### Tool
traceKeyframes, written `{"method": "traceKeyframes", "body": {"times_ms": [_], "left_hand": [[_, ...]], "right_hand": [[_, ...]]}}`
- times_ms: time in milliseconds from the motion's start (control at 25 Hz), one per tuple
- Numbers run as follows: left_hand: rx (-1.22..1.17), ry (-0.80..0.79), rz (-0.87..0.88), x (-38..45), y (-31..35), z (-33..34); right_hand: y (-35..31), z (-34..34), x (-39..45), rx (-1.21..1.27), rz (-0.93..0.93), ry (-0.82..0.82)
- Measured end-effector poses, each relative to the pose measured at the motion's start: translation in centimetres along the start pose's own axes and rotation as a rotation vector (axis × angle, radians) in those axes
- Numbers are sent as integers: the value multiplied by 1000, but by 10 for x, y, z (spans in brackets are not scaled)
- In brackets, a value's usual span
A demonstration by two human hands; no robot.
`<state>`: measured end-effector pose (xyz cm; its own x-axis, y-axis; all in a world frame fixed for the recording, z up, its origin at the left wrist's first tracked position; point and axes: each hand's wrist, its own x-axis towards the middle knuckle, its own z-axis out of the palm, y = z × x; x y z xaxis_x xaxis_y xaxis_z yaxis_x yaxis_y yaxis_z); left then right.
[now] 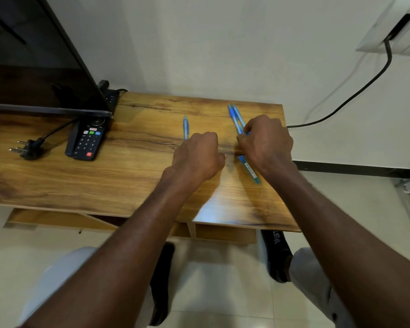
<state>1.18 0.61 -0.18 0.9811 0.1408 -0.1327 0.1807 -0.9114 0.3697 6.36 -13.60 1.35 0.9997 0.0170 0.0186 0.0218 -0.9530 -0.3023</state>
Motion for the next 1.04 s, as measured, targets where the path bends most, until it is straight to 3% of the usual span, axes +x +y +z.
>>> {"method": "traceKeyframes", "body": {"times_ms": [320, 480, 760, 920, 1040], "left_hand": [[-89, -20, -32, -1, 5, -7], [-172, 62, -34, -2, 3, -15], [-395, 324, 39, -2, -5, -31], [-586, 512, 21, -1, -5, -38], [-576, 485, -59, 3, -15, -40]], "right_hand": [[-8, 0, -7, 8, 29, -63], [-11, -1, -11, 83, 47, -29], [-10, -16, -12, 618, -35, 246], [-2, -22, -6, 1002, -37, 126], [6, -23, -4, 1118, 13, -20]]}}
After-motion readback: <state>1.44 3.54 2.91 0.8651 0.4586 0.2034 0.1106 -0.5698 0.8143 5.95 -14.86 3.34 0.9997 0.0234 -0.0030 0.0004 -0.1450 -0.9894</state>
